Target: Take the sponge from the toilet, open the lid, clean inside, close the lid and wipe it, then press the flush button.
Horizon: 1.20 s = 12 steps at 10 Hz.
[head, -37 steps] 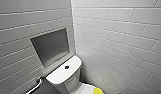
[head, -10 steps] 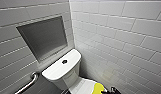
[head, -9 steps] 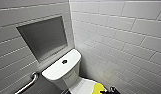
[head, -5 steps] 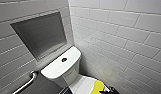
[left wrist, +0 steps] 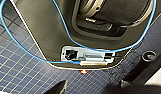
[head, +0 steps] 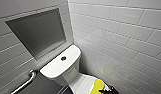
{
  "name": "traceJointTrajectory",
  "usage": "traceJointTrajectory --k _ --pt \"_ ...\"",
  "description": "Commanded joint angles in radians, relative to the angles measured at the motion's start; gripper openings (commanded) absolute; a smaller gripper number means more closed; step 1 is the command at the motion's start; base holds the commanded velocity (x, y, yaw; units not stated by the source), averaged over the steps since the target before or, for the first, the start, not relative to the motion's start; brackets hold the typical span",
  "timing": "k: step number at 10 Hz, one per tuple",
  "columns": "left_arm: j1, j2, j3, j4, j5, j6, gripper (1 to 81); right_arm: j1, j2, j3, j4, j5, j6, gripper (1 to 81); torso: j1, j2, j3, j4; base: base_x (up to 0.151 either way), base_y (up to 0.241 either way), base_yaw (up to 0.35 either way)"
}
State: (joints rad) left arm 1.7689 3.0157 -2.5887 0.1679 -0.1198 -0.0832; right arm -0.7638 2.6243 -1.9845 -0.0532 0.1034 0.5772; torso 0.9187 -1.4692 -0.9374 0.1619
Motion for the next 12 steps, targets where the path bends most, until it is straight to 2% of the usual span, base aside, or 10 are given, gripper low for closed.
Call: traceJointTrajectory --k 1,5,10,11,12 --pt "0.048 -0.003 0.001 -0.004 0.088 -0.001 81.1 0.106 -0.028 0.069 -0.013 -0.021 0.003 81.1 0.000 0.000 0.000 0.000 0.000 0.000 0.000" --pt "0.047 0.002 0.001 -0.002 0.088 -0.001 81.1 0.132 -0.051 0.122 -0.013 -0.025 0.001 81.1 0.000 0.000 0.000 0.000 0.000 0.000 0.000" --pt "0.047 -0.001 0.001 -0.016 0.089 -0.001 81.1 0.157 -0.007 0.053 0.000 -0.028 0.004 81.1 0.000 0.000 0.000 0.000 0.000 0.000 0.000" --pt "0.048 -0.007 0.001 -0.030 0.089 -0.001 81.1 0.164 -0.001 0.046 -0.004 -0.027 0.004 81.1 0.000 0.000 -0.070 0.000 0.000 0.000 0.000" --pt "0.048 -0.006 0.001 -0.030 0.089 -0.001 81.1 0.169 0.003 0.046 -0.007 -0.027 0.004 81.1 0.000 0.000 -0.189 0.000 0.000 0.000 0.000"
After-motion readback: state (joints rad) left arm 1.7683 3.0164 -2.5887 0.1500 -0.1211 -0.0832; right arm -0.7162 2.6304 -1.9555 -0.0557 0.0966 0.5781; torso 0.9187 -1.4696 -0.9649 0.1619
